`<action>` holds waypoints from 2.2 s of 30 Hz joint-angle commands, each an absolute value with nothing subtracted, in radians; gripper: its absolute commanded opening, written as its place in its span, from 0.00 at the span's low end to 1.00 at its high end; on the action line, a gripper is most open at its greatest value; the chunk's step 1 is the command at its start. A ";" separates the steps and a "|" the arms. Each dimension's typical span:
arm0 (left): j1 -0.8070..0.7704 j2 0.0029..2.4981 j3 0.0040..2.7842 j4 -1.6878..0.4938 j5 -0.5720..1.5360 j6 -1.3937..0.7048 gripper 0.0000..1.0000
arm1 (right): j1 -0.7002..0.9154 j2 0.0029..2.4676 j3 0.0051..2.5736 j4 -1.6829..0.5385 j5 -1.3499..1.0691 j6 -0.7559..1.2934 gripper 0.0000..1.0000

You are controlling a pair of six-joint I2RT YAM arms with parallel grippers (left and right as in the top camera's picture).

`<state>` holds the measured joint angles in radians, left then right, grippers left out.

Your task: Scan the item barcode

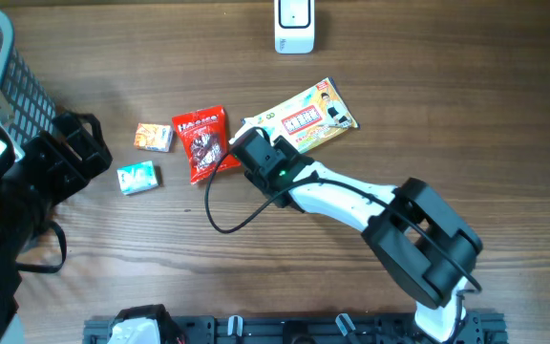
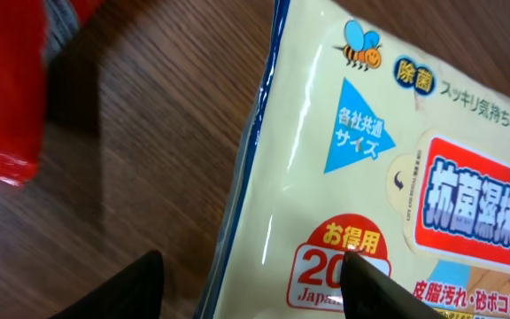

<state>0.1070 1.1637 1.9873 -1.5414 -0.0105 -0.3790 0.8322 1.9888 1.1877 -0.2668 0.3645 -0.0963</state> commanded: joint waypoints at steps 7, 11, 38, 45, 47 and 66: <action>0.112 1.160 1.995 -1.539 -0.020 -0.377 1.00 | 0.830 2.051 1.192 -0.237 0.533 -0.105 0.27; 0.112 1.160 1.995 -1.539 -0.020 -0.377 1.00 | 0.831 2.049 1.200 -0.252 0.607 -0.062 0.04; 0.112 1.160 1.995 -1.539 -0.020 -0.377 1.00 | 0.573 1.860 1.321 -0.886 -0.004 0.279 0.04; 0.112 1.160 1.995 -1.539 -0.020 -0.377 1.00 | 0.490 1.718 1.332 -0.841 -0.184 0.234 0.04; 0.112 1.160 1.995 -1.539 -0.020 -0.377 1.00 | 0.490 1.653 1.342 -0.838 -0.186 0.237 0.04; 0.112 1.160 1.995 -1.539 -0.020 -0.377 1.00 | 0.465 1.419 1.332 -0.779 -0.623 0.345 0.04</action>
